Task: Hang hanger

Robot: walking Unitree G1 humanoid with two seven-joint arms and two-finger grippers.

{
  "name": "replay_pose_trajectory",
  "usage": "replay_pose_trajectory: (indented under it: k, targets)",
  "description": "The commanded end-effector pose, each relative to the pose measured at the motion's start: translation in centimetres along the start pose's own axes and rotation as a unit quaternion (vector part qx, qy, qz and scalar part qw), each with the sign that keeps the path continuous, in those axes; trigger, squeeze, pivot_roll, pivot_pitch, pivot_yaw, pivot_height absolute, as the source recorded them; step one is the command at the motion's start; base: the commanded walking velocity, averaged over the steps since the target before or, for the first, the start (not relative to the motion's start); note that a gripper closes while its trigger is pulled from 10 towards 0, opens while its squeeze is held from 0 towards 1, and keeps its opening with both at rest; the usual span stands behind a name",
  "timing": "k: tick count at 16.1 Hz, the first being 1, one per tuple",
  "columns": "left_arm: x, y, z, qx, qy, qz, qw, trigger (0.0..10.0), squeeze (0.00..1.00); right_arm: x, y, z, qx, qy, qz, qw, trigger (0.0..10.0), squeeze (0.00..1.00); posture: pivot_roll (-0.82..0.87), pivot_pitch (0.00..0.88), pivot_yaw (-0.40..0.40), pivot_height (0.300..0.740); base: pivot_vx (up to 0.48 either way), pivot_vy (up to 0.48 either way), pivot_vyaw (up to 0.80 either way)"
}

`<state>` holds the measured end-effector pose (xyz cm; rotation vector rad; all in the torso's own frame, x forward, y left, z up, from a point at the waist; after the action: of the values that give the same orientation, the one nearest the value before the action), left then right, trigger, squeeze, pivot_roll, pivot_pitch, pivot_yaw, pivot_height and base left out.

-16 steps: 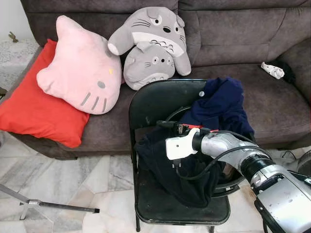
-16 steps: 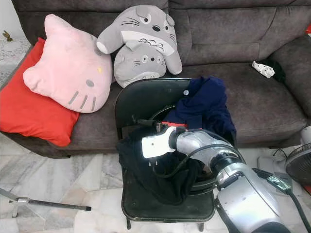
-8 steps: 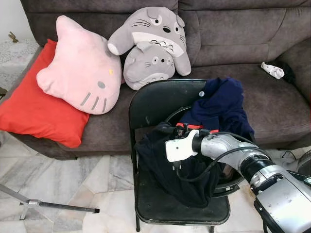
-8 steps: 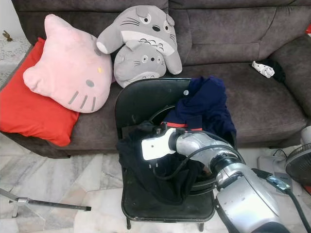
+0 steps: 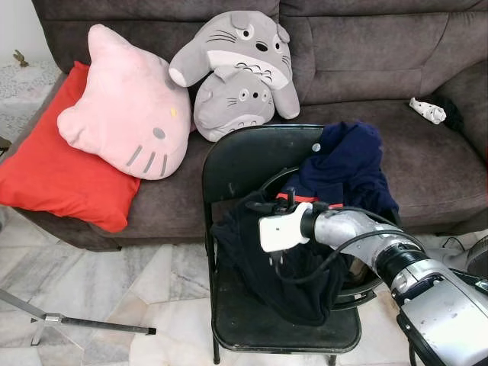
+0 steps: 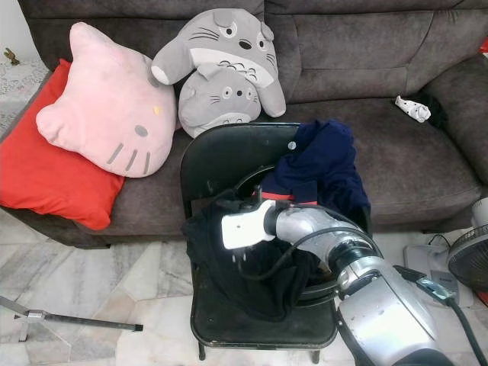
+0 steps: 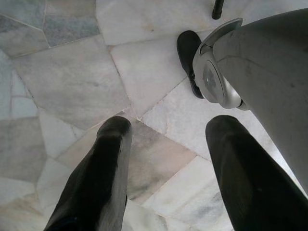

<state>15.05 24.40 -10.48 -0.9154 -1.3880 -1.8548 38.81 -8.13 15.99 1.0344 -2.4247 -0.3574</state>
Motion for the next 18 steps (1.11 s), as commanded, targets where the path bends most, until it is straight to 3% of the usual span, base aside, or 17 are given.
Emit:
replay_pose_trajectory:
  k: [1, 8, 11, 12, 14, 15, 18]
  targets:
    - [0.4, -1.5, -0.1, -0.001, -0.001, 0.020, 1.000, 10.0, 0.00, 0.0, -0.2, 0.0, -0.025, -0.004, 0.004, 1.000, 0.0, 0.00, 0.05, 0.258, 0.022, 0.740, 0.000, 0.000, 0.00]
    - [0.3, -1.3, -0.3, 0.003, -0.002, 0.018, 1.000, 10.0, 0.00, 0.3, -0.7, -2.0, -0.111, -0.055, 0.015, 0.992, 0.0, 0.00, 0.04, 0.256, 0.014, 0.740, 0.000, 0.000, 0.00]
    - [0.3, -1.3, -0.3, 0.004, -0.002, 0.019, 1.000, 10.0, 0.00, 0.5, -0.6, -4.7, -0.122, -0.121, 0.031, 0.985, 0.0, 0.00, 0.03, 0.256, 0.010, 0.740, 0.000, 0.000, 0.00]
    - [0.3, -1.3, -0.3, 0.004, -0.003, 0.019, 1.000, 10.0, 0.00, 0.8, -1.0, -6.6, -0.164, -0.190, 0.055, 0.966, 0.0, 0.00, 0.02, 0.252, 0.009, 0.740, 0.000, 0.000, 0.00]
    - [0.3, -1.3, -0.3, 0.004, -0.004, 0.019, 1.000, 10.0, 0.00, 1.2, -1.1, -8.7, -0.312, -0.289, 0.028, 0.904, 0.0, 0.00, 0.01, 0.241, 0.014, 0.740, 0.000, 0.000, 0.00]
    - [0.3, -1.3, -0.4, 0.004, -0.005, 0.019, 1.000, 10.0, 0.00, 1.2, -1.0, -8.8, -0.329, -0.297, 0.022, 0.896, 0.0, 0.00, 0.01, 0.240, 0.015, 0.740, 0.000, 0.000, 0.00]
    - [0.3, -1.2, -0.3, 0.002, -0.004, 0.017, 1.000, 10.0, 0.00, -0.4, -0.1, -7.9, -0.422, -0.320, 0.004, 0.849, 0.0, 0.00, 0.00, 0.226, 0.018, 0.740, 0.000, 0.000, 0.00]
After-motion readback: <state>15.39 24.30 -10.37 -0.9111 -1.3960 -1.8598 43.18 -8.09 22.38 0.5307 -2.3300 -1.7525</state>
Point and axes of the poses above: a point about 5 cm out from each wrist's last joint towards the gripper, its own x axis pointing back from the gripper into the wrist, its own y axis along the axis of the wrist's last joint, z = x × y, the point moved 2 cm from there along -x, pointing out of the wrist towards the gripper, and after that the axes turned 6 degrees about -x, right-handed, at the moved point
